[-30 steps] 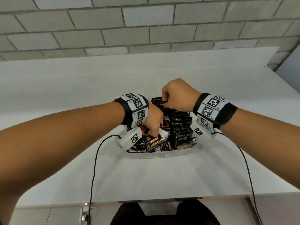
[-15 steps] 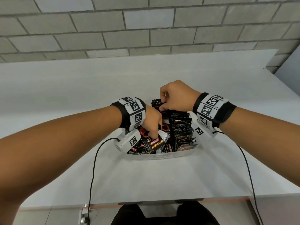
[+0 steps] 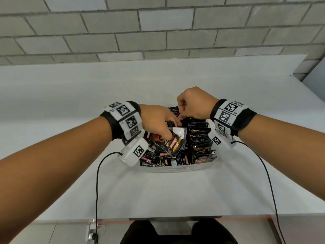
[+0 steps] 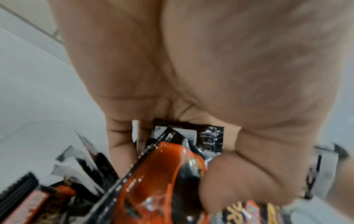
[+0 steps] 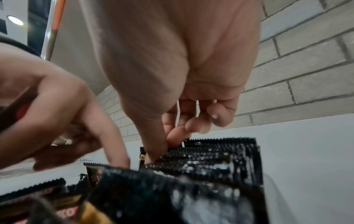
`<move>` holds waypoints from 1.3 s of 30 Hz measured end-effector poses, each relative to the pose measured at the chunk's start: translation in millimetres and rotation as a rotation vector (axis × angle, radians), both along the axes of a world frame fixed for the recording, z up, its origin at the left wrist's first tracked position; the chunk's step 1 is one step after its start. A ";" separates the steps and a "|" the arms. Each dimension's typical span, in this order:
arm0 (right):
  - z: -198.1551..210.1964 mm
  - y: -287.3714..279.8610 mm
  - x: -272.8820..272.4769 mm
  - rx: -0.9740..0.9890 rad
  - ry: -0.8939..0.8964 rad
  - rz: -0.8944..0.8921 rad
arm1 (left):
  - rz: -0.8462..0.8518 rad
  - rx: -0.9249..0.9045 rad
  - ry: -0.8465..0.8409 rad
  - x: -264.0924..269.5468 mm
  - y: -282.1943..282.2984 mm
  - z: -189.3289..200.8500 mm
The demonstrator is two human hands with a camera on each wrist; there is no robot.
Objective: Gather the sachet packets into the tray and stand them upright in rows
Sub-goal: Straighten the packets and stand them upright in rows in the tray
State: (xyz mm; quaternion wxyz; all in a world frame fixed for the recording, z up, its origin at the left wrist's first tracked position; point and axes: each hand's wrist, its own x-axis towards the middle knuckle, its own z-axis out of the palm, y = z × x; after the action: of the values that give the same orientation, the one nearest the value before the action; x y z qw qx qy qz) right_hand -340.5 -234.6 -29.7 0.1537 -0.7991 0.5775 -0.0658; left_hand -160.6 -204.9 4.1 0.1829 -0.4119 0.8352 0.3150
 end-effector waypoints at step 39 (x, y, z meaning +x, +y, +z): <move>20.7 29.0 -13.1 -0.048 -0.180 0.022 | 1.056 0.179 1.211 84.9 44.8 -33.1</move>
State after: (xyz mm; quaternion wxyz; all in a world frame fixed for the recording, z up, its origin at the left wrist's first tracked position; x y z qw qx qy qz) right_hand -353.6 -205.6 -9.0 0.1867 -0.7996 0.5509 -0.1496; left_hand -75.7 -160.1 -29.0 -0.4420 -0.4936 0.4560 0.5942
